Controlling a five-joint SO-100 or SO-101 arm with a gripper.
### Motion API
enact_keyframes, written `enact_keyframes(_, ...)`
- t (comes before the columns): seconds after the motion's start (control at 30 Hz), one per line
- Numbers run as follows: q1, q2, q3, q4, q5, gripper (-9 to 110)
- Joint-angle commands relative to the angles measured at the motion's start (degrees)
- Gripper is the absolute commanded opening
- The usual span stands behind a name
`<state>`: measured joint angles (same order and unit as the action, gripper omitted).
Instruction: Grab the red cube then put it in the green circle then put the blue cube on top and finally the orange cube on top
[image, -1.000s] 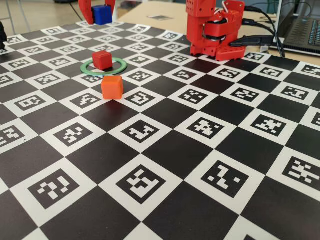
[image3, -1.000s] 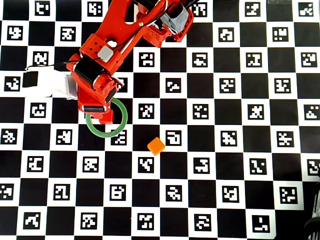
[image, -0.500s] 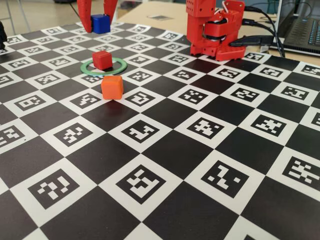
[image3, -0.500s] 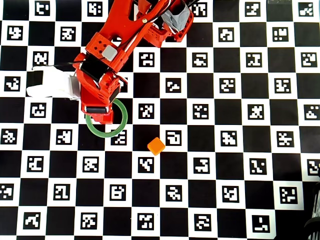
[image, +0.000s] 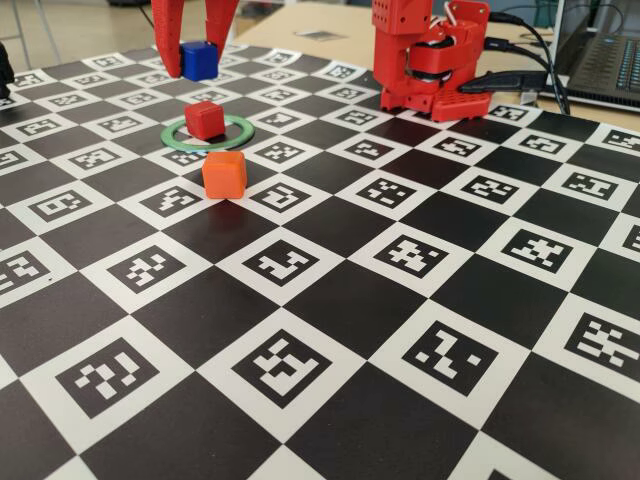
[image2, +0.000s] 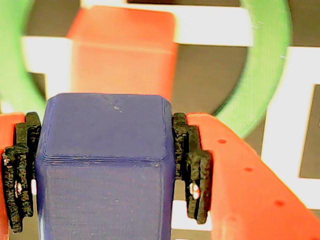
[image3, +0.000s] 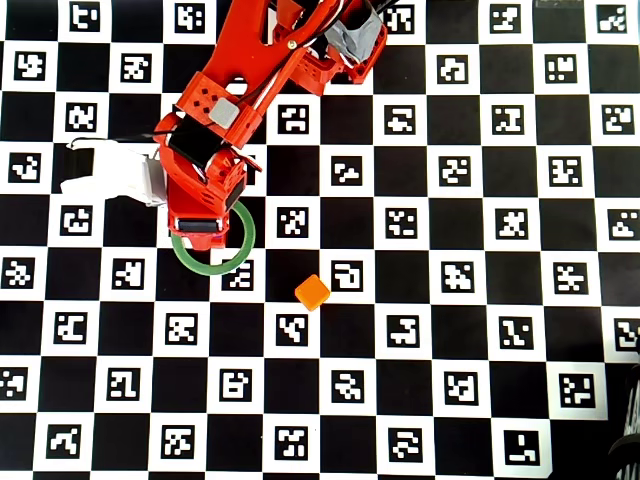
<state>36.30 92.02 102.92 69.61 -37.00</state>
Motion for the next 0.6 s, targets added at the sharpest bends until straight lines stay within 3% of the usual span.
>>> enact_keyframes(0.0, 0.1, 5.6, -0.4, -1.1, -0.4, -6)
enact_keyframes(0.57, 0.4, 4.0, 2.7, -6.9, -1.2, -5)
